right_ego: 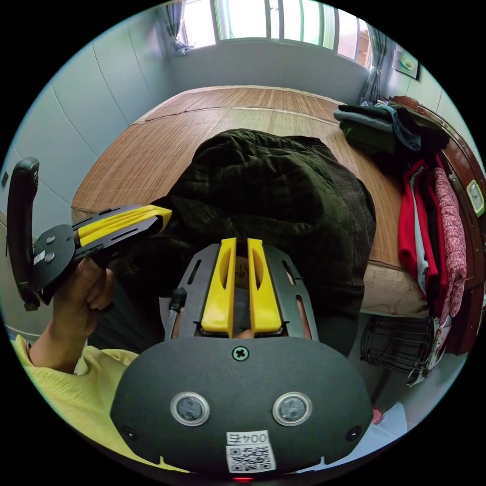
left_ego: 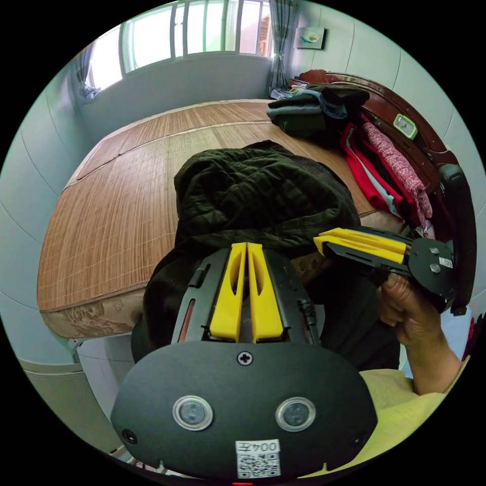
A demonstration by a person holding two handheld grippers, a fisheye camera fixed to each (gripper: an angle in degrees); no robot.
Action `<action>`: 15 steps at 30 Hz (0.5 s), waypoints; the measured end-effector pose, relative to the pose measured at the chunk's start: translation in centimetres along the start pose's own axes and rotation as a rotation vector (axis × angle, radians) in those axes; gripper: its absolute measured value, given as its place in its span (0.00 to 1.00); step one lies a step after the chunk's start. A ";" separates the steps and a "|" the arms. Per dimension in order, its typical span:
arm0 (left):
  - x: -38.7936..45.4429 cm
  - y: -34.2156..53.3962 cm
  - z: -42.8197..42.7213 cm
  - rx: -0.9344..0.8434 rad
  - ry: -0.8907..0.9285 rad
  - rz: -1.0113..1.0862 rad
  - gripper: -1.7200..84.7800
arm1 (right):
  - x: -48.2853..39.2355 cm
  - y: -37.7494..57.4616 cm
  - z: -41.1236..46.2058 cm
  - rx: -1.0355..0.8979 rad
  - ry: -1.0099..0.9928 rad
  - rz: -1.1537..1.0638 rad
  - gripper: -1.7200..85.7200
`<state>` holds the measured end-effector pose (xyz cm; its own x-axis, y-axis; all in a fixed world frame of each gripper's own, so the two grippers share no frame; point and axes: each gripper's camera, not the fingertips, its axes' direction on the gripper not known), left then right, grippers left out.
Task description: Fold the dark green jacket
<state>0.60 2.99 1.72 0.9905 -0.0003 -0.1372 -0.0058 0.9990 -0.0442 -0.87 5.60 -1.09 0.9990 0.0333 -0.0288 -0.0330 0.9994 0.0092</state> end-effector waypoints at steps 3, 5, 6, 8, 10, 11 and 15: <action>-0.2 0.0 0.1 -0.002 -0.002 0.000 0.05 | 0.2 -0.2 0.2 -0.004 -0.005 0.004 0.09; -0.2 -0.1 0.2 -0.008 -0.004 0.002 0.06 | 0.2 -0.3 0.3 -0.006 -0.004 0.004 0.09; -0.2 -0.1 0.3 -0.011 -0.006 0.003 0.06 | 0.1 -0.4 0.4 -0.010 -0.004 0.003 0.09; -0.2 -0.1 0.4 -0.011 -0.008 0.003 0.06 | 0.1 -0.5 0.6 -0.015 -0.003 0.001 0.09; -0.2 -0.1 0.5 -0.013 -0.007 0.006 0.06 | 0.1 -0.6 0.8 -0.016 -0.002 -0.001 0.09; -0.2 -0.2 0.6 -0.016 -0.010 0.008 0.05 | 0.1 -0.7 0.9 -0.018 -0.001 -0.002 0.09; -0.2 -0.2 0.8 -0.018 -0.016 0.011 0.05 | 0.2 -1.1 1.1 -0.019 -0.001 -0.002 0.09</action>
<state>0.48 2.84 2.52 0.9924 0.0119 -0.1224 -0.0195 0.9980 -0.0604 -0.58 4.51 0.01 0.9991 0.0317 -0.0275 -0.0319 0.9994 -0.0096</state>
